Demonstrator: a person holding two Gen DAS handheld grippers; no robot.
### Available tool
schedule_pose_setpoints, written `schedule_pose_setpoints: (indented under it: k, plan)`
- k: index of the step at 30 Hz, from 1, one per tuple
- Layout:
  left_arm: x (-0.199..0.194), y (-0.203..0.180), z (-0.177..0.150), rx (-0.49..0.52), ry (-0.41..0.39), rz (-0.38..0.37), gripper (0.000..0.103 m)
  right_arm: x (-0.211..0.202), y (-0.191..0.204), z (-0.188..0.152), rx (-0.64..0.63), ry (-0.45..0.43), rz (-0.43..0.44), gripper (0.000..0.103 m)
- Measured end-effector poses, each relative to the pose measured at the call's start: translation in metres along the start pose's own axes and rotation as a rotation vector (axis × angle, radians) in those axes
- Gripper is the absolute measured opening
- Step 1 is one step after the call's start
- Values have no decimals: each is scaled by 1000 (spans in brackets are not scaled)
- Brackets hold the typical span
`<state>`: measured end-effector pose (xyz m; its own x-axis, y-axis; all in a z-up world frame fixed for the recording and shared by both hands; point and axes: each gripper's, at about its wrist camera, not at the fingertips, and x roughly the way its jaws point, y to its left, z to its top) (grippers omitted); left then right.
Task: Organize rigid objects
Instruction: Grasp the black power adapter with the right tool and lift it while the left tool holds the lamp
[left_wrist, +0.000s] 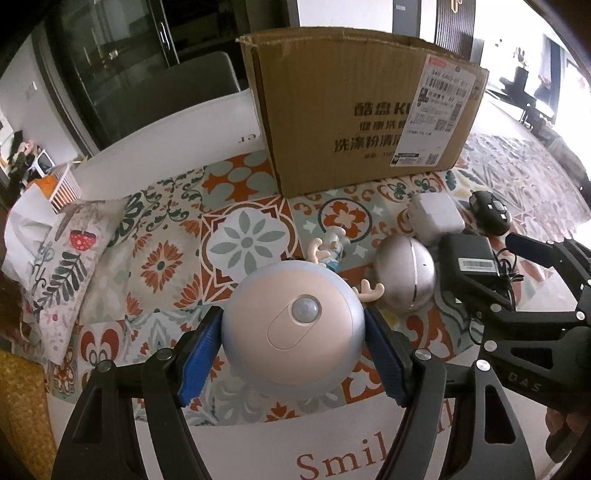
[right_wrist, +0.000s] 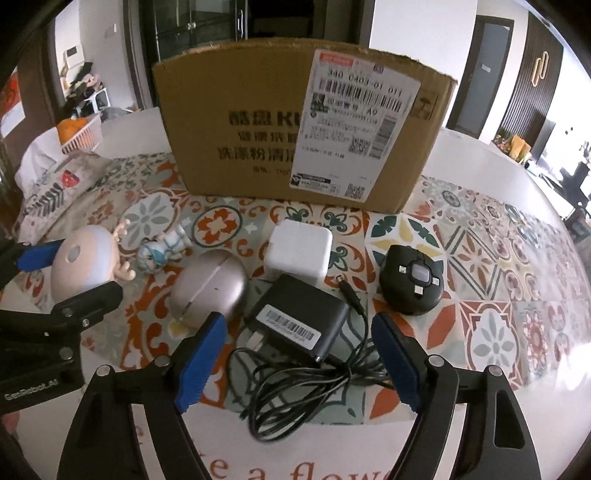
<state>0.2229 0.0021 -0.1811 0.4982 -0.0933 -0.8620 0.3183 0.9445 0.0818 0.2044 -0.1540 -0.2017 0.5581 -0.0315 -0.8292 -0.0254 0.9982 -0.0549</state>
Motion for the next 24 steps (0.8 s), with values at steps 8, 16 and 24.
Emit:
schedule_pose_setpoints:
  k: [8, 16, 24]
  plan:
    - [6, -1, 2, 6, 5, 14, 75, 21, 1, 1, -26, 26, 9, 76]
    - [7, -1, 2, 10, 6, 13, 75, 28, 4, -1, -28, 50, 16, 68]
    - [-7, -2, 3, 6, -18, 0, 75, 11, 1, -3, -11, 46, 17, 68]
